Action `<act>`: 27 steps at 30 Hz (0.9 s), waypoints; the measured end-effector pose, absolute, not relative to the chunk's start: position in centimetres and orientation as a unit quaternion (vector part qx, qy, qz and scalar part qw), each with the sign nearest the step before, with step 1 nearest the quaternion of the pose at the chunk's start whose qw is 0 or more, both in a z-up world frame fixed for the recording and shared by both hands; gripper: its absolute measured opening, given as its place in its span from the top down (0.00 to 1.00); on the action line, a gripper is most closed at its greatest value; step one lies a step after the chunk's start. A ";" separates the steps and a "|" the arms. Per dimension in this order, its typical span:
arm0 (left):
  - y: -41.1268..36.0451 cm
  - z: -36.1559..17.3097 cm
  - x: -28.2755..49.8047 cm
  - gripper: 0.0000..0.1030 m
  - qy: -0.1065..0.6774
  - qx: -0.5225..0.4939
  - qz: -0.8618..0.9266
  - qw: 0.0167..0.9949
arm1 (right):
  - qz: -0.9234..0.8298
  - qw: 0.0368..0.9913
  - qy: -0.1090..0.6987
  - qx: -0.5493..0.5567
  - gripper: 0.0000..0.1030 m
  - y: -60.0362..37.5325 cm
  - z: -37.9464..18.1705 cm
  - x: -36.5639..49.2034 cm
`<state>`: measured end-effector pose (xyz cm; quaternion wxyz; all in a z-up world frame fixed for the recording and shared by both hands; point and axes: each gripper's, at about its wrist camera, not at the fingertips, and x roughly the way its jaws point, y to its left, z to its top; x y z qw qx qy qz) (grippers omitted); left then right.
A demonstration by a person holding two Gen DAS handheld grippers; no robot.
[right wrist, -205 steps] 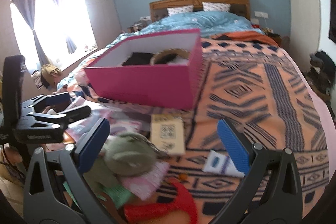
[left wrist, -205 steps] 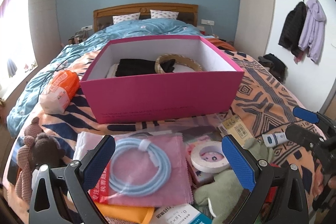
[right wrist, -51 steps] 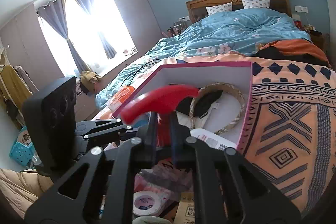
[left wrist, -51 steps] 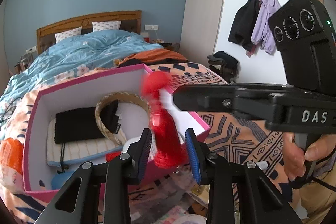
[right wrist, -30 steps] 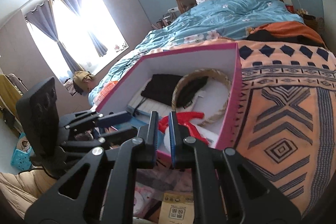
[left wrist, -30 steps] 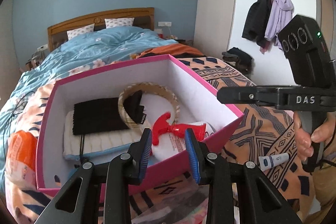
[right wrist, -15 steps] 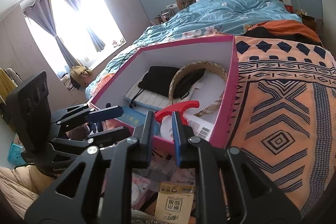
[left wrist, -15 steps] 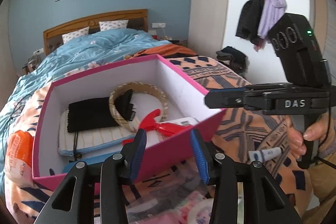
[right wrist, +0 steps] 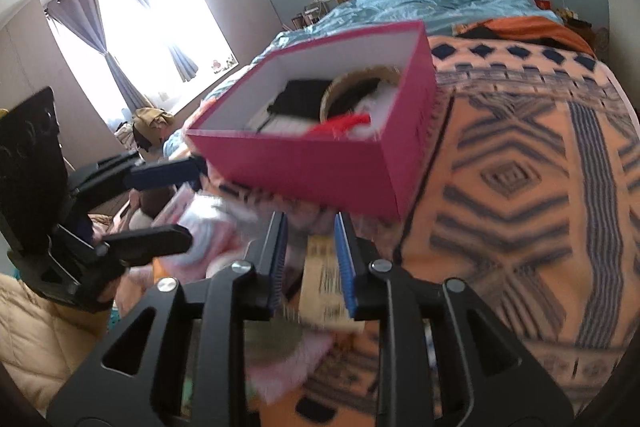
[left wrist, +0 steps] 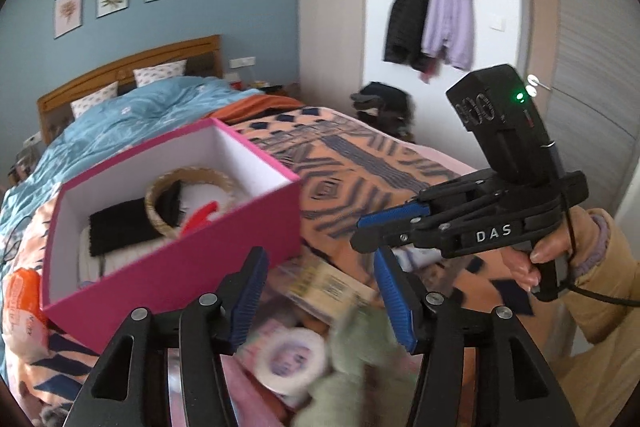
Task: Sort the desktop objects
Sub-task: 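Move the right gripper to the brown wooden rake-shaped scratcher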
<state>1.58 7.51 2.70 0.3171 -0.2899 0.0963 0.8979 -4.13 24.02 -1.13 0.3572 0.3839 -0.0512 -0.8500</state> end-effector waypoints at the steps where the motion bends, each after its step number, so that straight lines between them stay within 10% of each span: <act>1: 7.9 2.4 2.3 0.45 0.103 -0.291 0.894 0.323 | -0.849 0.354 -0.052 0.388 0.74 24.4 -1.4 -3.4; 27: 13.2 -3.1 11.4 0.44 0.218 -0.346 0.830 0.380 | -0.825 0.297 -0.134 0.461 0.54 32.2 -8.8 10.0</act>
